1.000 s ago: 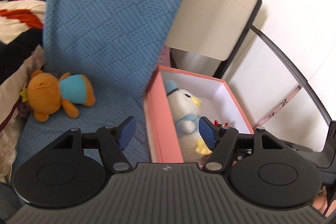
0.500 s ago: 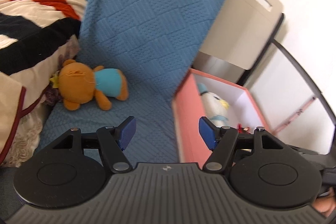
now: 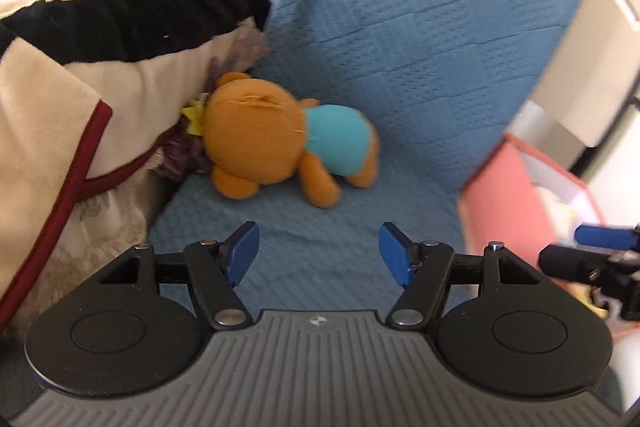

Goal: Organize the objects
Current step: 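Withdraw both tools from the box toward the orange bear plush, then close right tool on orange bear plush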

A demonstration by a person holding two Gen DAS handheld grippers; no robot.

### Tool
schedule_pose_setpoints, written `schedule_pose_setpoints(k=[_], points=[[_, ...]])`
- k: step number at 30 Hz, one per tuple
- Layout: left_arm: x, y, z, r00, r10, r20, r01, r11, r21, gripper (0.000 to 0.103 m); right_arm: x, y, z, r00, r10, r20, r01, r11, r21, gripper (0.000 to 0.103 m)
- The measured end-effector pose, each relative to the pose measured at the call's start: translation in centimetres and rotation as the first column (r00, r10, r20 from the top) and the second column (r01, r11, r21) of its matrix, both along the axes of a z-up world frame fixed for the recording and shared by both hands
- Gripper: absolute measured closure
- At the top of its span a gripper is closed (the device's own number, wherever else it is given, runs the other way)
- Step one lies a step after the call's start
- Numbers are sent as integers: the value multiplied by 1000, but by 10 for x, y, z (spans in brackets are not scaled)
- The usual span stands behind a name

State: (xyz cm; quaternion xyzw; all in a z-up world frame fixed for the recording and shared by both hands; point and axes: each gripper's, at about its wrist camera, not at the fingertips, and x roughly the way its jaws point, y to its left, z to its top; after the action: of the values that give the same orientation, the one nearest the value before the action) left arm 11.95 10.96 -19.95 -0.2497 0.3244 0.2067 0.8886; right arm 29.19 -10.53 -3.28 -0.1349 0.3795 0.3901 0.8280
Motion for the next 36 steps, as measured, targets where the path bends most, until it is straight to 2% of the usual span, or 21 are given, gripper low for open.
schedule_pose_setpoints(k=[4,8,11,14,17,19,21,24,27,32,36], points=[[17,19,-21,999,22,-33,-22,1000,13,32,26,34,-15,997,59,-52,-59,998,-5,13],[33,40,-35,996,64,-59,-63,998,9,32,50,73,-31,989,148,-29,-150,987,-61,13],[42,53,-40,993,93,-67,-92,995,29,32,65,105,-47,970,243,-15,-243,961,-132,13],[51,67,-44,990,118,-81,-115,992,43,32,77,134,-62,936,351,23,-339,917,-212,13],[52,78,-45,990,124,-74,-123,992,12,33,88,160,-77,878,473,71,-435,852,-291,13],[52,82,-46,989,129,-69,-130,992,1,33,97,174,-87,849,523,73,-473,815,-335,13],[53,84,-46,989,129,-73,-129,992,5,33,104,186,-91,821,568,52,-524,787,-327,13],[54,86,-45,988,140,-70,-140,990,0,33,104,199,-95,761,648,39,-600,726,-337,12],[56,86,-44,986,151,-71,-152,988,-8,33,99,209,-105,694,714,95,-621,659,-424,11],[53,85,-41,985,158,-65,-160,987,-21,33,96,213,-105,619,775,128,-655,599,-461,13],[52,84,-40,985,161,-63,-163,986,-26,33,83,212,-99,509,847,153,-690,507,-517,13]])
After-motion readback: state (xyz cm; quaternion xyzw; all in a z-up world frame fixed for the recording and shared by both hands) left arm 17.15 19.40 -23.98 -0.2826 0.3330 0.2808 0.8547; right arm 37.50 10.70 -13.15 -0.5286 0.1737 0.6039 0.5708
